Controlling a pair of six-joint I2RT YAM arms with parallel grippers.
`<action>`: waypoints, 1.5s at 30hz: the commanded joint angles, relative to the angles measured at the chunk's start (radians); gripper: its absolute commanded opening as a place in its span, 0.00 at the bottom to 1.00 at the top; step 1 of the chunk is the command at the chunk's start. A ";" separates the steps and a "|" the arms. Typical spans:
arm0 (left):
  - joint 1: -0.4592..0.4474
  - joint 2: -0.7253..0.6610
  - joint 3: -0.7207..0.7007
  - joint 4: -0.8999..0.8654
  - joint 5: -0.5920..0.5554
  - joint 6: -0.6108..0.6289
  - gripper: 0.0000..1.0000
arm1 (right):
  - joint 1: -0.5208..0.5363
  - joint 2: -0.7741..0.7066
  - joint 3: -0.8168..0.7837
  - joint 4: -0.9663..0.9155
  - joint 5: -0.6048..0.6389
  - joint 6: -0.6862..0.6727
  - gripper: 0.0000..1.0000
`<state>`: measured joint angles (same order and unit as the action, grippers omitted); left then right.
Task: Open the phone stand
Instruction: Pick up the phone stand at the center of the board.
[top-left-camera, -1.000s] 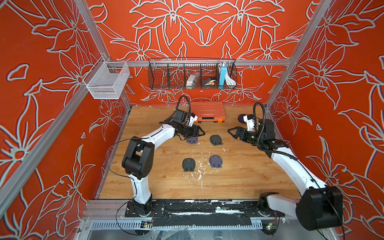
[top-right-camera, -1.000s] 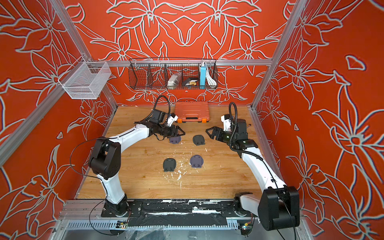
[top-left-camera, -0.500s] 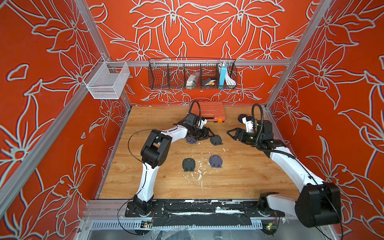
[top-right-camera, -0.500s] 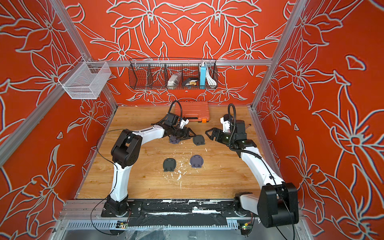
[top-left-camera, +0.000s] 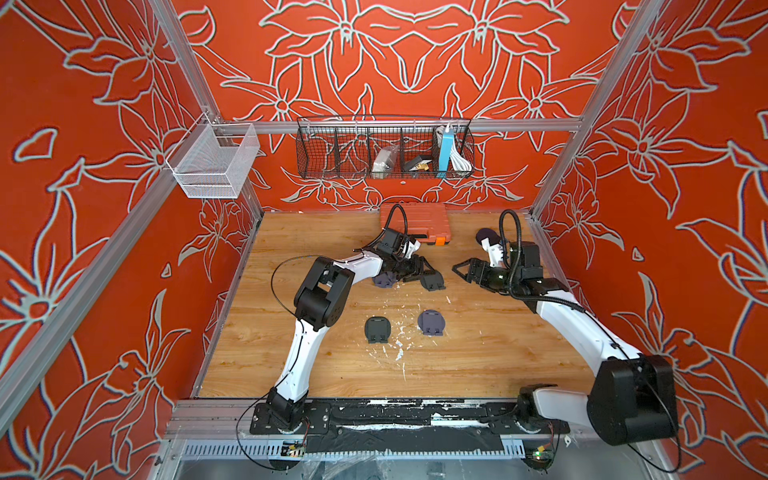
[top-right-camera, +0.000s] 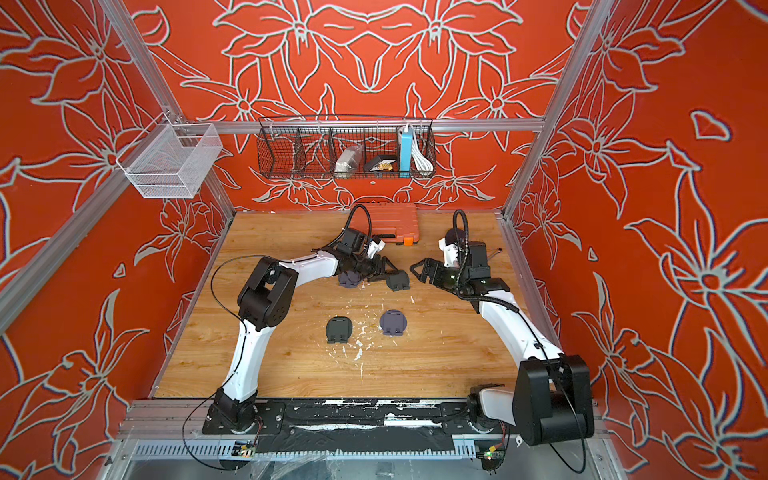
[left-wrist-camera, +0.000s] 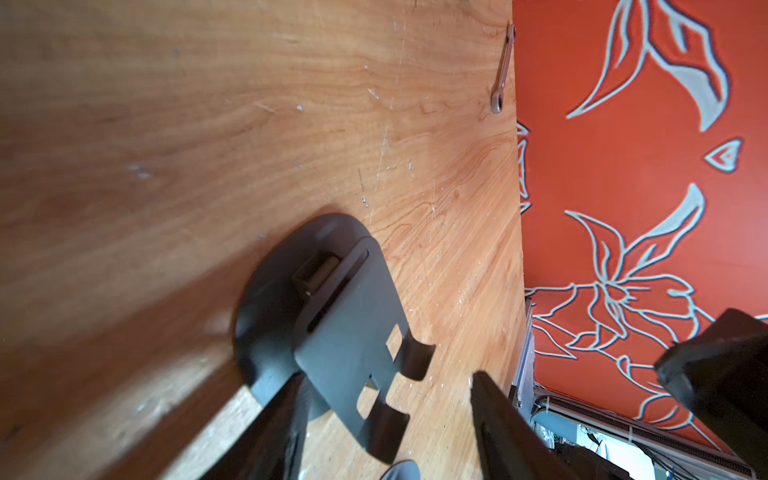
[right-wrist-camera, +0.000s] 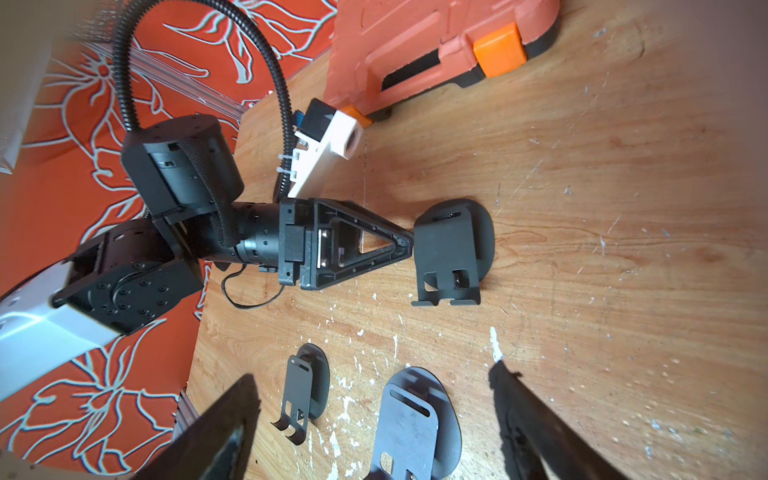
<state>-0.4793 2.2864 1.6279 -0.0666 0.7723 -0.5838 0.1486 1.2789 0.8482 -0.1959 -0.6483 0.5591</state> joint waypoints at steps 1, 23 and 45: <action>-0.012 0.031 0.018 0.020 0.023 -0.012 0.62 | 0.000 0.008 -0.001 0.000 -0.016 -0.013 0.90; -0.024 0.146 0.080 0.072 0.070 -0.081 0.28 | 0.000 0.022 -0.009 -0.006 -0.018 -0.025 0.89; 0.035 -0.110 -0.045 0.264 0.238 -0.274 0.00 | -0.008 -0.046 -0.027 -0.010 -0.056 0.009 0.78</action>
<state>-0.4774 2.3024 1.6005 0.0860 0.9405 -0.7761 0.1440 1.2690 0.8364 -0.2104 -0.6586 0.5426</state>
